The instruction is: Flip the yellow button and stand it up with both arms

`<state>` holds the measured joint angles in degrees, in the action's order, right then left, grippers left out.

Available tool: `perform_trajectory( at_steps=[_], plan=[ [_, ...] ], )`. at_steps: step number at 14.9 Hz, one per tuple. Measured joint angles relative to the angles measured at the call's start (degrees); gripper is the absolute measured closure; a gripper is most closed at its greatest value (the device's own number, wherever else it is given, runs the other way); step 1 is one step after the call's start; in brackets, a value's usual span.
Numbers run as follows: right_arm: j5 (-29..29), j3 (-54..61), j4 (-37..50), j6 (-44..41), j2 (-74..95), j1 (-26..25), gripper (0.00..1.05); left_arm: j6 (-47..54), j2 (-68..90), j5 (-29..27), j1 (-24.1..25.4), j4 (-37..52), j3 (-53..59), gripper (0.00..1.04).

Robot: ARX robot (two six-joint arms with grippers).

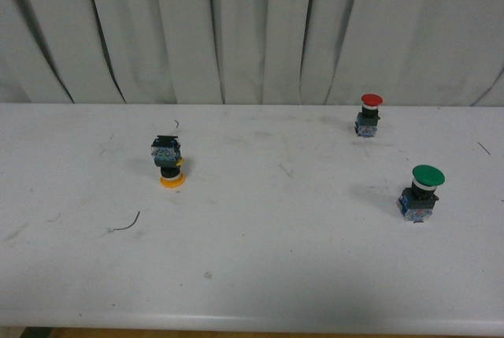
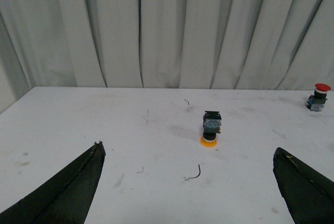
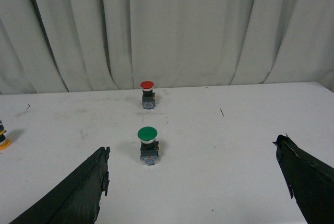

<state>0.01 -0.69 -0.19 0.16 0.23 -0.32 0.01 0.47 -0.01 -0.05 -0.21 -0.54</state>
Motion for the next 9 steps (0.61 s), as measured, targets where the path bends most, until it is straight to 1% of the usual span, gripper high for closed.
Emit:
perform_trajectory(
  at_steps=[9],
  plan=[
    [0.0,0.0,0.0,0.0,0.0,0.0,0.06,0.0,0.0,0.0,0.0,0.0,0.0,0.07]
  ],
)
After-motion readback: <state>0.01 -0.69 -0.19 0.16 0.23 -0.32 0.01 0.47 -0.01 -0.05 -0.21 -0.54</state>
